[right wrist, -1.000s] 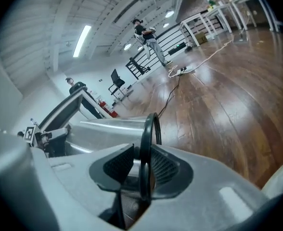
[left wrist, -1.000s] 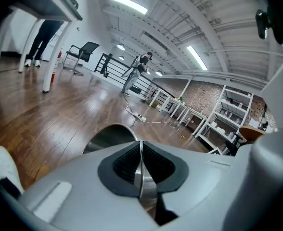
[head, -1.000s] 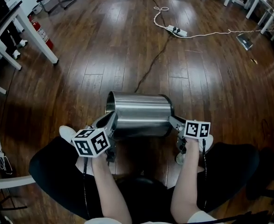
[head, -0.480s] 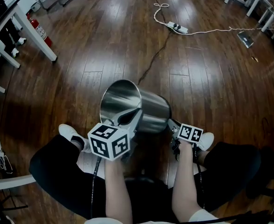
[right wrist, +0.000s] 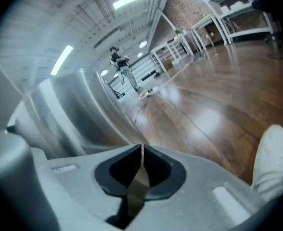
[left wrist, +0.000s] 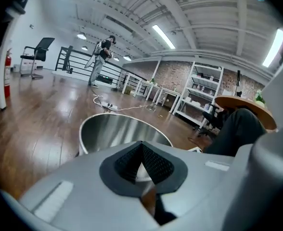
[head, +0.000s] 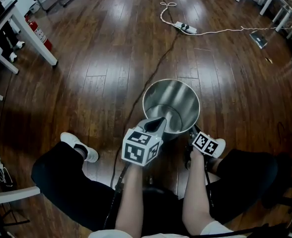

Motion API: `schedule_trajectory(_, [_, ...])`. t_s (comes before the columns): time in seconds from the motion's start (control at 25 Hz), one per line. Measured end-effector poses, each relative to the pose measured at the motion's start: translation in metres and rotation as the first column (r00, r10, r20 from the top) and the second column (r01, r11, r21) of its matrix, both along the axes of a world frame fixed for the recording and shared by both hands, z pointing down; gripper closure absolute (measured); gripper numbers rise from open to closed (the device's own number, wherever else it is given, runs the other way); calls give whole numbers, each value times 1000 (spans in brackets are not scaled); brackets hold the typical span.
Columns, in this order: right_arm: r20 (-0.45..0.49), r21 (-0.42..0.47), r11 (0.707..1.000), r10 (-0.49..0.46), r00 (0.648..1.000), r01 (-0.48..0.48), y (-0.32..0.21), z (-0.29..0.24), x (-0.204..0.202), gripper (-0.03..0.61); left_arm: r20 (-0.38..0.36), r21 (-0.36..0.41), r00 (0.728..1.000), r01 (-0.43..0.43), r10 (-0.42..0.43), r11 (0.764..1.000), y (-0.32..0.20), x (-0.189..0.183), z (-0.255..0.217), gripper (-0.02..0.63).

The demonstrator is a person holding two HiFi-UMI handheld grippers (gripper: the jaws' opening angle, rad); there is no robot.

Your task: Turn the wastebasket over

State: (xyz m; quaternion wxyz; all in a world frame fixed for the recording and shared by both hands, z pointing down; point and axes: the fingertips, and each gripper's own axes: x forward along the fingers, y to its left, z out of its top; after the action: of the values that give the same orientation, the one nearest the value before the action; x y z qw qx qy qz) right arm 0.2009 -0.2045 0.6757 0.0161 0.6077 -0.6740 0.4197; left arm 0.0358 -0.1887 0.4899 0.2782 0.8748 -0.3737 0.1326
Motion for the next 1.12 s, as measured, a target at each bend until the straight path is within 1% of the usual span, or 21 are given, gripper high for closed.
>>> schedule_trajectory(0.08, [-79, 111, 994, 3, 997, 6, -13, -43, 12, 580, -55, 23, 997, 48, -47, 999, -4, -15, -13, 598])
schedule_trajectory(0.16, [-180, 191, 981, 5, 984, 30, -17, -85, 21, 589, -103, 63, 991, 97, -90, 993, -5, -30, -29, 598])
schedule_trajectory(0.24, [-249, 264, 962, 4, 968, 64, -17, -127, 20, 589, -124, 124, 985, 137, -122, 983, -3, -43, -48, 598])
schedule_trajectory(0.32, [-303, 333, 936, -7, 953, 112, -13, -167, 10, 589, -146, 197, 978, 174, -147, 965, 3, -53, -69, 598])
schedule_trajectory(0.4, [-358, 396, 894, -61, 932, 210, -3, -204, -14, 589, -169, 283, 970, 216, -173, 935, 14, -58, -91, 598])
schedule_trajectory(0.44, [-384, 423, 865, -99, 918, 270, 5, -220, -30, 589, -174, 328, 967, 238, -189, 914, 21, -60, -102, 597])
schedule_trajectory(0.52, [-420, 466, 805, -166, 892, 368, 25, -250, -62, 589, -161, 418, 960, 277, -230, 865, 37, -65, -121, 598])
schedule_trajectory(0.6, [-445, 497, 753, -205, 872, 431, 49, -273, -84, 589, -125, 495, 953, 302, -277, 815, 54, -69, -134, 598])
schedule_trajectory(0.64, [-459, 508, 731, -217, 862, 455, 64, -282, -90, 589, -110, 524, 949, 309, -296, 794, 65, -68, -137, 598])
schedule_trajectory(0.68, [-475, 516, 710, -228, 850, 478, 79, -288, -94, 589, -105, 545, 944, 316, -311, 776, 75, -67, -140, 598])
schedule_trajectory(0.72, [-492, 520, 691, -238, 837, 502, 95, -292, -95, 589, -112, 556, 940, 328, -322, 764, 86, -65, -143, 598])
schedule_trajectory(0.8, [-521, 515, 662, -264, 812, 545, 126, -294, -97, 589, -140, 550, 933, 352, -333, 757, 108, -58, -146, 598])
schedule_trajectory(0.88, [-531, 508, 643, -290, 796, 573, 156, -292, -99, 589, -149, 542, 928, 366, -342, 756, 135, -50, -143, 598])
schedule_trajectory(1.0, [-534, 531, 612, -295, 792, 586, 203, -299, -95, 589, -143, 551, 925, 370, -352, 748, 179, -34, -131, 598])
schedule_trajectory(1.12, [-544, 543, 591, -294, 786, 596, 252, -303, -85, 589, -142, 544, 921, 380, -364, 748, 226, -20, -125, 598])
